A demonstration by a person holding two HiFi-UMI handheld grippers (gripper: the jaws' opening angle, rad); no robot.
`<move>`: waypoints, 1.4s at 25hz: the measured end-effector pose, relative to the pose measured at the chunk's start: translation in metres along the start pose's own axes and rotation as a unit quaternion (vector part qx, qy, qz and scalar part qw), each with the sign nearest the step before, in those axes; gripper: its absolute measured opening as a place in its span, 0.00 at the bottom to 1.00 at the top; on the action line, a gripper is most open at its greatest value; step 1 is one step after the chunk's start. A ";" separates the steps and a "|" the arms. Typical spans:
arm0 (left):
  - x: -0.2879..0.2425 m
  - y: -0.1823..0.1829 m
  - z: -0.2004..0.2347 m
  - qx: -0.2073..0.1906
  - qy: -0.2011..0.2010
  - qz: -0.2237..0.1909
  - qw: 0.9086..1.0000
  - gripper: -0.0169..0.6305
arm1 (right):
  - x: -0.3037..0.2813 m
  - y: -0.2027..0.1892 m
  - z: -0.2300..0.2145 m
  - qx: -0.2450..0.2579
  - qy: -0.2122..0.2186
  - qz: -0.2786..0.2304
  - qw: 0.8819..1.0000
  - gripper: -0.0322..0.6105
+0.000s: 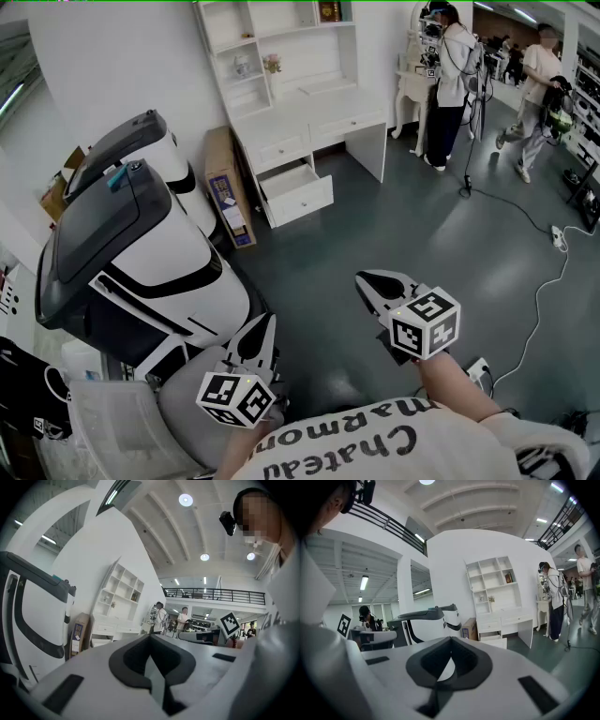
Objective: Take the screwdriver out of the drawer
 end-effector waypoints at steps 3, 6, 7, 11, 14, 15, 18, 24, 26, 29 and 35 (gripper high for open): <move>-0.002 0.004 -0.001 -0.002 0.001 -0.006 1.000 0.06 | 0.002 0.002 -0.004 0.002 -0.004 -0.002 1.000 0.09; -0.006 0.005 -0.004 0.000 0.003 -0.010 1.000 0.06 | 0.005 0.004 -0.009 0.004 -0.004 -0.004 1.000 0.09; -0.008 0.004 -0.005 0.001 0.003 -0.011 1.000 0.06 | 0.006 0.005 -0.012 0.005 -0.004 -0.004 1.000 0.09; -0.018 0.004 -0.015 0.002 0.005 -0.016 1.000 0.06 | 0.012 0.008 -0.025 0.010 -0.004 -0.004 1.000 0.09; -0.028 0.004 -0.023 0.004 0.005 -0.026 1.000 0.06 | 0.018 0.011 -0.035 0.016 -0.001 -0.007 1.000 0.09; -0.031 0.003 -0.026 0.006 0.005 -0.029 1.000 0.06 | 0.020 0.012 -0.039 0.018 0.000 -0.009 1.000 0.09; -0.036 -0.004 -0.033 0.019 0.009 -0.038 0.999 0.06 | 0.027 0.010 -0.052 0.010 0.008 -0.011 1.000 0.09; -0.034 -0.039 -0.041 0.049 0.033 -0.029 0.998 0.06 | 0.029 -0.019 -0.072 -0.040 0.024 0.011 0.999 0.10; -0.036 -0.050 -0.041 0.059 0.039 -0.018 0.997 0.06 | 0.023 -0.029 -0.080 -0.047 0.022 0.027 0.998 0.10; -0.041 -0.058 -0.031 0.065 0.047 -0.003 0.997 0.06 | 0.011 -0.037 -0.088 -0.070 0.024 0.040 0.996 0.10; -0.083 -0.056 0.018 0.076 0.034 0.003 0.996 0.06 | -0.045 -0.038 -0.104 -0.075 0.014 0.063 0.995 0.10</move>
Point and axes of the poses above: the fingertips, and each gripper's own axes: x backward along the fingers, z to its left, y out of its top, the point moved 6 cm from there along x, backward along the fingers, and after that the axes turned 2 degrees about -y, right-handed, at the moved point
